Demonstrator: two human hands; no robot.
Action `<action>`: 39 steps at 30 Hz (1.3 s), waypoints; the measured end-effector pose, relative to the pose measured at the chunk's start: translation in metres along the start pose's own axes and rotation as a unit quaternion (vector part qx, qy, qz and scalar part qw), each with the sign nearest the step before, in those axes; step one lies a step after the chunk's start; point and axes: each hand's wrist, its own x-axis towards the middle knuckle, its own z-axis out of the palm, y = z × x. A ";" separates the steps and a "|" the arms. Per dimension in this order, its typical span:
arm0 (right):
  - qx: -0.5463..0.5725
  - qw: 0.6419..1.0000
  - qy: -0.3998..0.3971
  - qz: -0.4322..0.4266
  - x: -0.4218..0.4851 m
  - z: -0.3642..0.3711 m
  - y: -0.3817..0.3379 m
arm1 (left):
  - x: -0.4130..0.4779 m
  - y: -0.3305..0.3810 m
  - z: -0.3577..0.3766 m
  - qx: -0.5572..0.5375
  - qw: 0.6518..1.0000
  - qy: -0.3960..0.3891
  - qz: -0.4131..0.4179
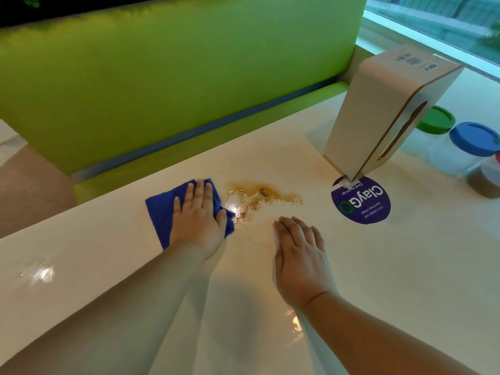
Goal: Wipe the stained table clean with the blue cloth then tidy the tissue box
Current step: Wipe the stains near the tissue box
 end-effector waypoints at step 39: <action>-0.016 1.000 -0.016 -0.005 0.000 -0.002 -0.002 | -0.077 0.007 -0.001 -0.022 0.995 -0.030 0.092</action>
